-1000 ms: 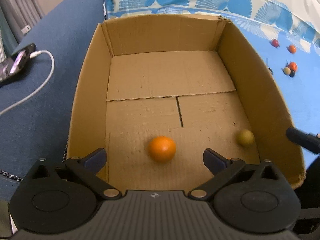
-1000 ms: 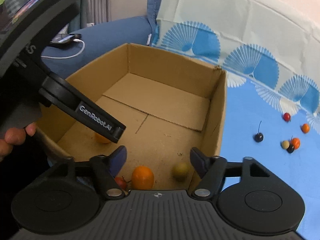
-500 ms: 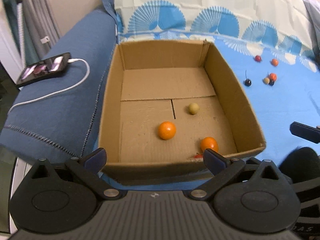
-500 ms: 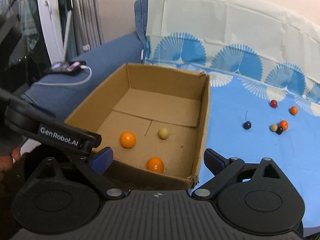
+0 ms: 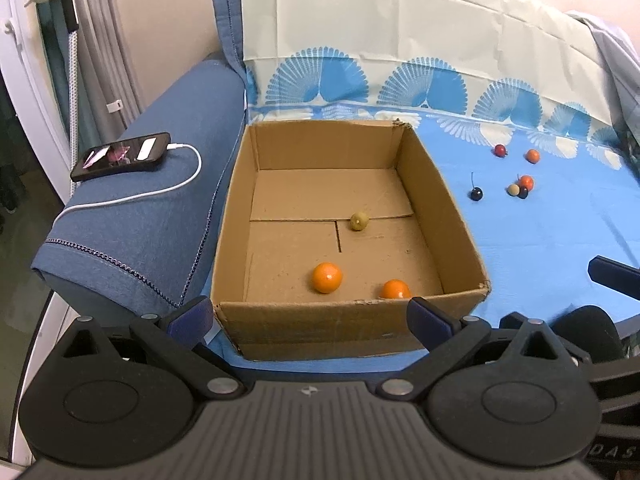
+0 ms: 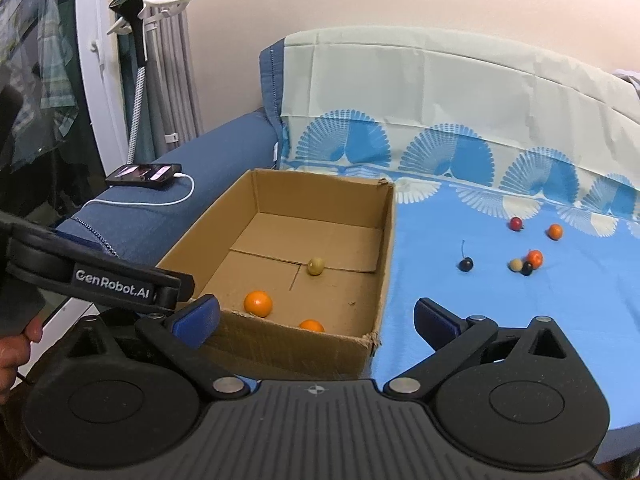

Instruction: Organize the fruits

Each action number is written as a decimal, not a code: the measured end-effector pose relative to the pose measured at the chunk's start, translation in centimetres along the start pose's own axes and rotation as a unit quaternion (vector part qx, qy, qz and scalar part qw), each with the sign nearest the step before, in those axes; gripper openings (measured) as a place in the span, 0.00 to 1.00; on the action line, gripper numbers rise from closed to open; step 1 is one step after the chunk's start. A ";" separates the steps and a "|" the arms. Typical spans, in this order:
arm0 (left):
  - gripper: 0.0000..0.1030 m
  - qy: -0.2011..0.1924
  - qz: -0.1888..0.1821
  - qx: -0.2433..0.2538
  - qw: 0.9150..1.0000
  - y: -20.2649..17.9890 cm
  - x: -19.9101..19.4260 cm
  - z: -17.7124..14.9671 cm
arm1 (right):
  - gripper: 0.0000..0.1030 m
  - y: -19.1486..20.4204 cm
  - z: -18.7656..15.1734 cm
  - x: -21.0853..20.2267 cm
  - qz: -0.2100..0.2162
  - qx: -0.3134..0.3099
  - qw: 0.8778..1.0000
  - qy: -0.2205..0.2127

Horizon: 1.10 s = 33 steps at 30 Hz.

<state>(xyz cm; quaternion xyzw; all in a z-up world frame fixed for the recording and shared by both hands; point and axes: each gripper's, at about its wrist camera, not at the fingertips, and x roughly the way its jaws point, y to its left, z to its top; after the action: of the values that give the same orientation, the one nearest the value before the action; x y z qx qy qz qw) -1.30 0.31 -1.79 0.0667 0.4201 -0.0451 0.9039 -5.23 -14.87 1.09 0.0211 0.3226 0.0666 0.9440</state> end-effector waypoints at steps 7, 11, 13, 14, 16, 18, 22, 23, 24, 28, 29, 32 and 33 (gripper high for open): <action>1.00 -0.017 0.001 0.005 1.000 -0.2 -1.4 -0.3 | 0.99 0.1 -0.2 -1.1 -0.007 0.002 1.000 -0.012; 1.00 -0.019 0.001 0.002 1.000 -0.1 -1.8 -0.4 | 0.99 0.3 -0.2 -1.5 -0.008 -0.001 1.000 -0.018; 1.00 -0.020 0.002 0.002 1.000 0.0 -1.8 -0.4 | 0.99 0.4 -0.2 -1.6 -0.008 -0.003 1.000 -0.019; 1.00 -0.022 0.002 0.002 1.000 0.0 -1.9 -0.4 | 0.99 0.4 -0.2 -1.6 -0.008 -0.003 1.000 -0.019; 1.00 -0.023 0.002 0.003 1.000 0.0 -1.9 -0.3 | 0.99 0.4 -0.2 -1.7 -0.008 -0.004 1.000 -0.019; 1.00 -0.023 0.001 0.002 1.000 0.1 -1.9 -0.3 | 0.99 0.5 -0.2 -1.7 -0.009 -0.006 1.000 -0.019; 1.00 -0.022 0.000 0.001 1.000 0.1 -1.8 -0.4 | 0.99 0.5 -0.2 -1.7 -0.009 -0.006 1.000 -0.018; 1.00 -0.022 0.000 0.002 1.000 0.2 -1.8 -0.4 | 0.99 0.5 -0.2 -1.7 -0.009 -0.006 1.000 -0.017; 1.00 -0.022 0.000 0.002 1.000 0.2 -1.8 -0.4 | 0.99 0.5 -0.2 -1.6 -0.009 -0.006 1.000 -0.016; 1.00 -0.020 -0.001 0.002 1.000 0.2 -1.6 -0.3 | 0.99 0.4 -0.2 -1.5 -0.009 -0.006 1.000 -0.013; 1.00 -0.020 -0.001 0.001 1.000 0.2 -1.7 -0.3 | 0.99 0.4 -0.1 -1.5 -0.009 -0.006 1.000 -0.013; 1.00 -0.020 -0.001 0.002 1.000 0.2 -1.6 -0.3 | 0.99 0.4 -0.1 -1.5 -0.009 -0.005 1.000 -0.012; 1.00 -0.020 -0.001 0.002 1.000 0.2 -1.7 -0.3 | 0.99 0.4 -0.1 -1.4 -0.009 -0.005 1.000 -0.011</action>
<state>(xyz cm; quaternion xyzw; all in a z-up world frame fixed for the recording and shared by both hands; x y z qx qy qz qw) -2.57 0.62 -0.69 0.0667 0.4020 -0.0482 0.9119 -6.43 -14.65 1.88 0.0145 0.3116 0.0595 0.9482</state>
